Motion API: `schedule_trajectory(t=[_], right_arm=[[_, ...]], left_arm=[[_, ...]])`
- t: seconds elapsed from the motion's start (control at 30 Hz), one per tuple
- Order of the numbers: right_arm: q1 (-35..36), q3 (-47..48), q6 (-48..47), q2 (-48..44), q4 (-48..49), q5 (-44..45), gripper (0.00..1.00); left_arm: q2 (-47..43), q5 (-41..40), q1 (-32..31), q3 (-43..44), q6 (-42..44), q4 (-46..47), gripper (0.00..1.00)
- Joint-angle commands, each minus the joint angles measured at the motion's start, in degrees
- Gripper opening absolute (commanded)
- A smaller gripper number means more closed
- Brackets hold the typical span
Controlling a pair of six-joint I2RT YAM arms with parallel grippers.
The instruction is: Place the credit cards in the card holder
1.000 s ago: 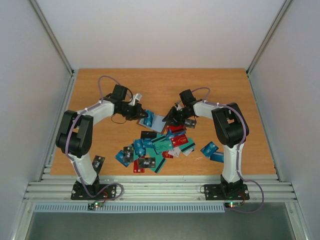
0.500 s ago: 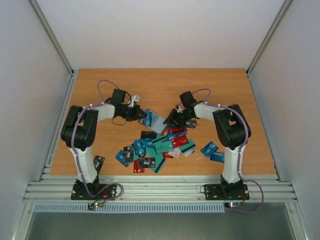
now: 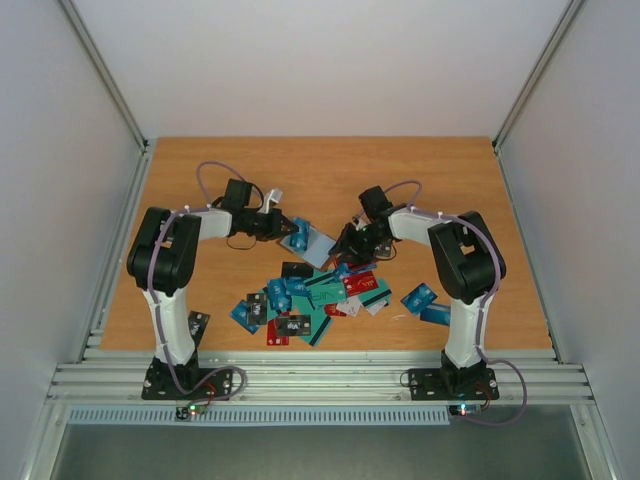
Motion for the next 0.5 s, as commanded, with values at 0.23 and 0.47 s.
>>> schedule_trajectory(t=[0.23,0.47], right_arm=[[3.6,0.7,3.7,2.4,2.4,-0.9,0.31],[3.4,2.9,4.1,5.0,2.7,0.1,0.31]], left_arm=[[-0.1,1.3,0.1,-1.3,-0.4,2.6,0.0],[-1.8,0.2,0.1,-3.2,-0.2,-0.2,0.0]])
